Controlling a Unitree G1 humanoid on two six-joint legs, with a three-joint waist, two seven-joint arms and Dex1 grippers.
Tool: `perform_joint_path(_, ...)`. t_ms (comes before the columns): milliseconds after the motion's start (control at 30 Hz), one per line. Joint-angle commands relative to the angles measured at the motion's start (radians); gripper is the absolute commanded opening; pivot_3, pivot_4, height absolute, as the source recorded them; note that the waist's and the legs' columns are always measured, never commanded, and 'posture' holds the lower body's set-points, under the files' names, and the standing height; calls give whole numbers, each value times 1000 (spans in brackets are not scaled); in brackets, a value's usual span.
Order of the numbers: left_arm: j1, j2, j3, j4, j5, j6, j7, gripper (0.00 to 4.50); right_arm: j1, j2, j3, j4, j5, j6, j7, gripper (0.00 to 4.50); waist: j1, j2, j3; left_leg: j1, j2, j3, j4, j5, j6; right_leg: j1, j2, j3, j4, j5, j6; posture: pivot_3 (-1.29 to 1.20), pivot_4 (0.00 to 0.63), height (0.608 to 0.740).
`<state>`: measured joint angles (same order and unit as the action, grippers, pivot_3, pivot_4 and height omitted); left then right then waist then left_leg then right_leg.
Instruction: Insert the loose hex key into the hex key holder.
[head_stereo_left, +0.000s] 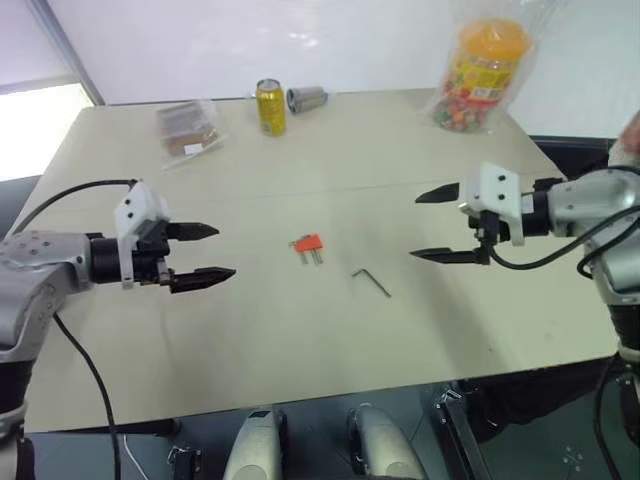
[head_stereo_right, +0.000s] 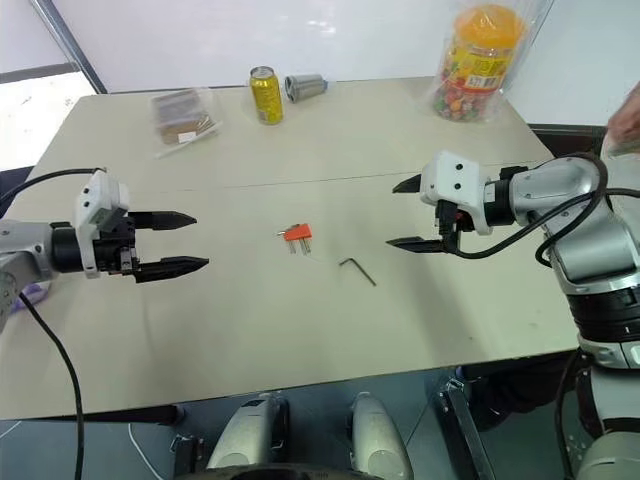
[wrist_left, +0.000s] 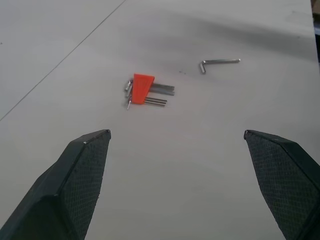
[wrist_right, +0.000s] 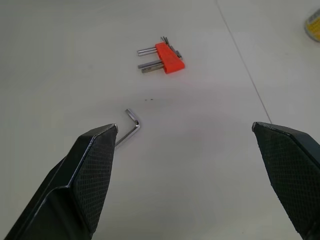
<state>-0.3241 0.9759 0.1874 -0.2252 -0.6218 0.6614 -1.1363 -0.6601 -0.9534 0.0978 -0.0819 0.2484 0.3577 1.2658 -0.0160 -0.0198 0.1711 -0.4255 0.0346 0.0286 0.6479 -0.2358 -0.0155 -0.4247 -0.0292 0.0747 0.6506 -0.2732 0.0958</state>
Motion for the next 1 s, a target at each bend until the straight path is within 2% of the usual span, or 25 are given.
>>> perform_joint_path(33,-24,0,9,-25,-32,6,-17,4462,-31,8,-19,-7,14,7,0,4500,-1,0,0,0,0,0,0,0,0,0,0,0,0,0,0,0,150,740)
perform_joint_path(233,-72,-29,12,-22,-59,52,24,4462,-41,19,-20,-7,17,17,-2,4500,0,0,0,0,0,0,1,0,0,0,0,0,1,0,0,0,150,740)
perform_joint_path(800,-64,-25,8,-27,-44,44,36,4462,-62,58,-9,22,2,-4,-18,4500,-1,0,0,0,0,0,1,0,0,0,1,0,1,1,3,0,150,740)
perform_joint_path(900,-57,-24,12,-32,-44,44,39,4462,-72,85,0,39,-10,-17,-29,4500,-1,0,0,0,0,0,1,0,0,0,1,0,1,2,3,0,150,740)
perform_joint_path(1000,-41,-28,15,-42,-43,43,50,4462,-93,174,18,90,-42,-65,-99,4500,-6,0,0,0,0,0,1,0,0,0,1,0,2,2,3,0,150,740)
